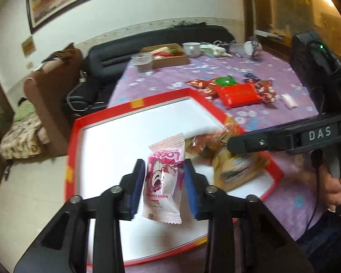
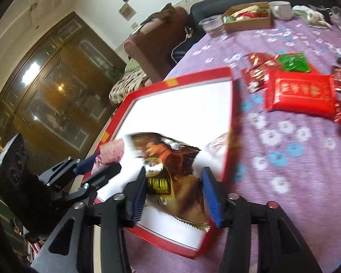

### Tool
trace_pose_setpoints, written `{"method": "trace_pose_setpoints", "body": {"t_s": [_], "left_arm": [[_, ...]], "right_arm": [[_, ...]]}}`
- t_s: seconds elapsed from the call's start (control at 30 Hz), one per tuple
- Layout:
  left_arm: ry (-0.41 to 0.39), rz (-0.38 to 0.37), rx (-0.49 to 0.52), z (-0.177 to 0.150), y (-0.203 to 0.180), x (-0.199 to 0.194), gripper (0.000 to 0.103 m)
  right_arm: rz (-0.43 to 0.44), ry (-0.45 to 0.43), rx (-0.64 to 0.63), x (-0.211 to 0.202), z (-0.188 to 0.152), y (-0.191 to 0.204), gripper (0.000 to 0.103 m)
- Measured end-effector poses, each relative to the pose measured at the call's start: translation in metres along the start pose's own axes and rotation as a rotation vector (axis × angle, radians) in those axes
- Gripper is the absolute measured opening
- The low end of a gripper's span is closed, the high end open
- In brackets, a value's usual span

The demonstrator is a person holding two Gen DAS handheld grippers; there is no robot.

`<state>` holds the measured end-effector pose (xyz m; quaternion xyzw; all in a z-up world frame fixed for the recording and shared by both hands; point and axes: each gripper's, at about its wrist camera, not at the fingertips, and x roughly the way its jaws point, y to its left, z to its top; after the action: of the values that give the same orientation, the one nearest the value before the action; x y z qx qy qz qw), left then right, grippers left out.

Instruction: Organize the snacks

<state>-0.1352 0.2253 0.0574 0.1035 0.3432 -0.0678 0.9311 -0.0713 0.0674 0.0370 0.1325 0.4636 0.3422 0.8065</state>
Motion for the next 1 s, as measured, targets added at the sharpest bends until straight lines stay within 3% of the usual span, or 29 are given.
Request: {"method": "trace_pose_setpoints", "body": {"t_s": [0.13,0.23,0.33,0.53,0.73,0.9,1.0], "left_arm": [[-0.052,0.075,0.013,-0.003,-0.001,-0.01,0.077],[-0.103,0.045,-0.006,0.0,-0.004,-0.021,0.078],[-0.126,-0.038,-0.024,0.004,-0.013,-0.029,0.081],[-0.091,-0.17,-0.001,0.01,-0.056,-0.023,0.082],[-0.038,-0.303,0.009,0.016,-0.102,-0.013,0.082],[0.001,-0.359,0.038,0.019,-0.133,-0.006,0.082],[0.022,-0.362,0.056,0.018,-0.145,-0.003,0.082]], "right_arm": [[0.062,-0.02,0.006,-0.005,-0.001,0.004,0.063],[0.056,-0.083,-0.008,-0.023,-0.001,-0.001,0.064],[0.018,-0.136,0.011,-0.047,-0.002,-0.021,0.066],[-0.203,-0.255,0.097,-0.111,-0.012,-0.094,0.072],[-0.409,-0.291,0.215,-0.159,-0.008,-0.167,0.08],[-0.442,-0.281,0.257,-0.166,0.004,-0.201,0.08],[-0.349,-0.281,0.294,-0.161,0.025,-0.204,0.08]]}}
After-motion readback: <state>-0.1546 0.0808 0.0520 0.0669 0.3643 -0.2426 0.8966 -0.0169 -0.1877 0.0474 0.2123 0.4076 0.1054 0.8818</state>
